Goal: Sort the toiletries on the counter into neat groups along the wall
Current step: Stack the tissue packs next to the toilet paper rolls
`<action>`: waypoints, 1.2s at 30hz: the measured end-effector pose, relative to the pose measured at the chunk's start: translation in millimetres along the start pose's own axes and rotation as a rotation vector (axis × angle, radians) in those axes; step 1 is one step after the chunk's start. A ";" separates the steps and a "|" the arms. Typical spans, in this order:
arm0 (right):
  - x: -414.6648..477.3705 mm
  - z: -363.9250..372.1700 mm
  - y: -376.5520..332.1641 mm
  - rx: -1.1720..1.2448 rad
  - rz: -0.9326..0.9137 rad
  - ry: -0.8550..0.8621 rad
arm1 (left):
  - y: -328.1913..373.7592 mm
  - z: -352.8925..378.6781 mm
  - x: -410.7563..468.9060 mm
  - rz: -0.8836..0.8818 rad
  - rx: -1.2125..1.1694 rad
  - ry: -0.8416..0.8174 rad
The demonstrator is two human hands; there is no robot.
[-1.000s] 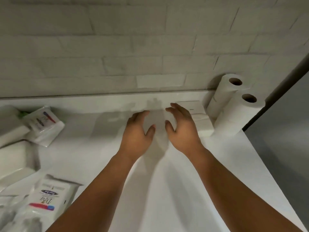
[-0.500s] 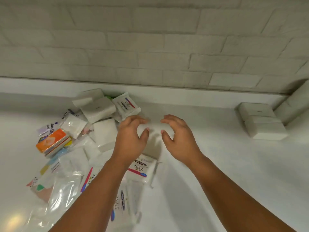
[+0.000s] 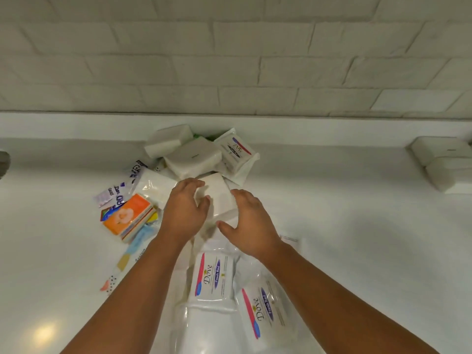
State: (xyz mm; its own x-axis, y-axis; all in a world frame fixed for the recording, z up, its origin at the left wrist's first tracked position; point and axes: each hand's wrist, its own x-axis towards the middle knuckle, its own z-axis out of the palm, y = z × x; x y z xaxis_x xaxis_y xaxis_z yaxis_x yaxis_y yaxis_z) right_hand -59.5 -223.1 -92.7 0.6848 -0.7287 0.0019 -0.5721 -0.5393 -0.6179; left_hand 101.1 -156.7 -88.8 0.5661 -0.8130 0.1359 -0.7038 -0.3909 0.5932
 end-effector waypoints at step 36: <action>-58.7 -65.7 61.2 0.625 0.343 0.149 | 63.8 24.7 -10.9 -0.203 -0.916 -0.400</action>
State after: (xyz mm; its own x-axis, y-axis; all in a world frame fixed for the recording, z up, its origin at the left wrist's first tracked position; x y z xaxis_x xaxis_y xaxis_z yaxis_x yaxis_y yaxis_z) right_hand -164.4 -241.1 -79.0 0.4192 -0.8872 -0.1928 -0.3485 0.0388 -0.9365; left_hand 39.5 -183.5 -72.0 0.3348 -0.9185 -0.2103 0.0838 -0.1932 0.9776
